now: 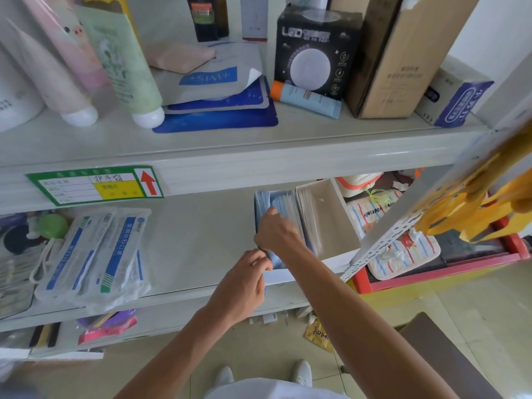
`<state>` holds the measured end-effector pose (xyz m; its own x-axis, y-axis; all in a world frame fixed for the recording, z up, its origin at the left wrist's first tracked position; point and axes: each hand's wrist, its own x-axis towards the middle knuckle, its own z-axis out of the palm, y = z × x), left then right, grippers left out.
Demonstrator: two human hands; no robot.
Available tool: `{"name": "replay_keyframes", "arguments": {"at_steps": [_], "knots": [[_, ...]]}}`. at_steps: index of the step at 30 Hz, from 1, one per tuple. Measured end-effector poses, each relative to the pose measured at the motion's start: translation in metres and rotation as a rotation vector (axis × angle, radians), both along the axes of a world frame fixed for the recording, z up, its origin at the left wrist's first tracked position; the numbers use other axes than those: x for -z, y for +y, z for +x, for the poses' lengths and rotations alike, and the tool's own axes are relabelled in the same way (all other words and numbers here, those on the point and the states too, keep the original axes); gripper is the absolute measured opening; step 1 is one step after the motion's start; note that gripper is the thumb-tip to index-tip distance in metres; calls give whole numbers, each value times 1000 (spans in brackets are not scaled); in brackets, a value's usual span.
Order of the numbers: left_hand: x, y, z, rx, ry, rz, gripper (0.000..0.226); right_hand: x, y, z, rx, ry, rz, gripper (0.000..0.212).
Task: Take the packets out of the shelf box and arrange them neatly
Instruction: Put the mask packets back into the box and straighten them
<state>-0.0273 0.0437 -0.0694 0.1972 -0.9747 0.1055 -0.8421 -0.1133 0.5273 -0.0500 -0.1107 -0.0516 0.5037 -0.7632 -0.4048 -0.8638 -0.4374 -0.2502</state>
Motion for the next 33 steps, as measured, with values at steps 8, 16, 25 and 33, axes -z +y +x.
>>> {"name": "replay_keyframes", "arguments": {"at_steps": [8,16,25,33], "knots": [[-6,-2,7,-92,46,-92,23,-6,-6,-23,-156,-182,181,39],[-3,-51,-9,65,-77,-1,48,6,-14,-78,48,-424,-161,26],[12,-42,10,6,-316,64,50,22,-7,-84,-101,-386,-246,50],[11,-21,19,-29,-249,76,51,19,-5,-83,-94,-418,-237,49]]}}
